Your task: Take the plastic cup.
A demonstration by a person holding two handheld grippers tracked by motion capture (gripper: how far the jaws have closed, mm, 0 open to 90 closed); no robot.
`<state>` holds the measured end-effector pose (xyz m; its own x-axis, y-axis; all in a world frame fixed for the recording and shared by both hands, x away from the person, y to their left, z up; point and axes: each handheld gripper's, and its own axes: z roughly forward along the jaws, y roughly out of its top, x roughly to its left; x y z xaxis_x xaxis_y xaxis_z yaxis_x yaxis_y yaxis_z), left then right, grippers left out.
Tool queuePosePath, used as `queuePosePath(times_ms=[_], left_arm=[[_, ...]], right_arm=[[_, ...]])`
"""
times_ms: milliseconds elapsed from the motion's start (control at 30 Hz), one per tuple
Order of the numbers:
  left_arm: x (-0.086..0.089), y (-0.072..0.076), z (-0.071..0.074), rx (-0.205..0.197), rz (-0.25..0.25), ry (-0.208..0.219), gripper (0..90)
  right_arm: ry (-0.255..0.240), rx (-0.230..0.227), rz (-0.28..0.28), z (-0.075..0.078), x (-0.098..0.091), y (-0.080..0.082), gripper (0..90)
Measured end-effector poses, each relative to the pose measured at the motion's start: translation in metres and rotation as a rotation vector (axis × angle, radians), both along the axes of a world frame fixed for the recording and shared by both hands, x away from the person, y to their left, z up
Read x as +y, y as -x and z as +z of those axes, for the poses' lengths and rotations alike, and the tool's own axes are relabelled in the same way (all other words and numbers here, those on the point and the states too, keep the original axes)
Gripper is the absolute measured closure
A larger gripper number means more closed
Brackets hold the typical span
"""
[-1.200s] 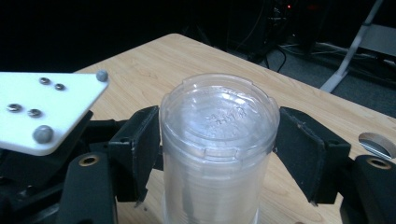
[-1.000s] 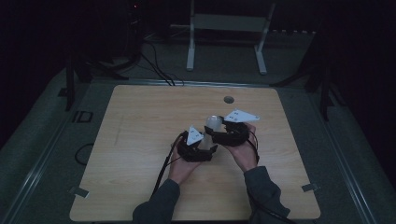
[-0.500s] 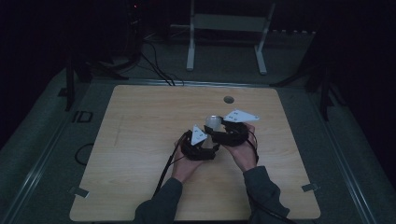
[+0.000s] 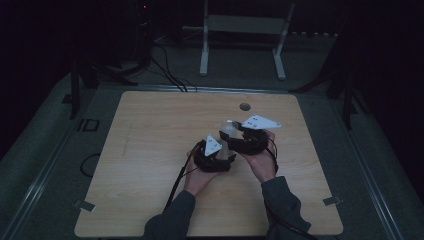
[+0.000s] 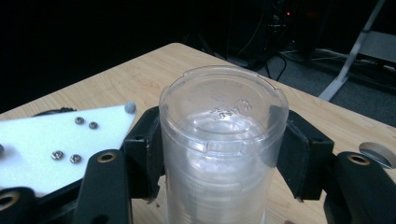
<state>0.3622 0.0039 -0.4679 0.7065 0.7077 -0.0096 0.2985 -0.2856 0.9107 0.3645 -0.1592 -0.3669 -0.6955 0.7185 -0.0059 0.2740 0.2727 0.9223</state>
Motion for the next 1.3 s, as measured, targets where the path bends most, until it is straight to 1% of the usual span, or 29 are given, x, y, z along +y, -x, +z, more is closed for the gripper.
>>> queuePosePath(times_ms=[167, 333, 400, 500, 567, 667, 967, 1067, 1100, 1300], left_arm=[[0.001, 0.001, -0.001, -0.003, 0.001, 0.003, 20.4], [0.000, 0.001, -0.001, -0.001, 0.013, 0.006, 20.0], [0.001, 0.001, -0.001, 0.005, 0.013, 0.000, 18.9], [0.001, 0.002, 0.000, 0.004, 0.017, -0.002, 18.1], [0.002, 0.002, 0.001, 0.004, 0.017, 0.006, 18.0], [0.004, 0.002, 0.002, 0.015, 0.009, 0.023, 18.2], [0.007, 0.003, 0.008, 0.002, 0.003, 0.040, 18.2], [0.008, 0.004, 0.009, 0.000, -0.002, 0.036, 18.2], [0.008, 0.004, 0.010, 0.003, 0.001, 0.044, 18.3], [0.010, 0.005, 0.013, -0.001, -0.001, 0.053, 18.3]], right_arm=[[-0.007, -0.008, 0.000, 0.004, 0.000, 0.000, 39.7], [-0.016, -0.019, 0.001, 0.011, -0.001, 0.001, 39.8], [-0.028, -0.019, 0.002, 0.014, -0.002, 0.001, 39.8], [-0.034, -0.019, 0.002, 0.015, -0.002, 0.002, 39.8], [-0.037, -0.025, 0.001, 0.017, -0.003, 0.002, 39.8], [-0.042, -0.028, -0.001, 0.019, -0.003, 0.003, 39.7], [-0.046, -0.043, 0.003, 0.027, -0.001, 0.004, 39.7], [-0.048, -0.048, 0.004, 0.030, -0.001, 0.004, 39.7], [-0.048, -0.049, 0.004, 0.031, -0.001, 0.005, 39.7], [-0.052, -0.060, 0.002, 0.037, -0.002, 0.005, 39.7]])
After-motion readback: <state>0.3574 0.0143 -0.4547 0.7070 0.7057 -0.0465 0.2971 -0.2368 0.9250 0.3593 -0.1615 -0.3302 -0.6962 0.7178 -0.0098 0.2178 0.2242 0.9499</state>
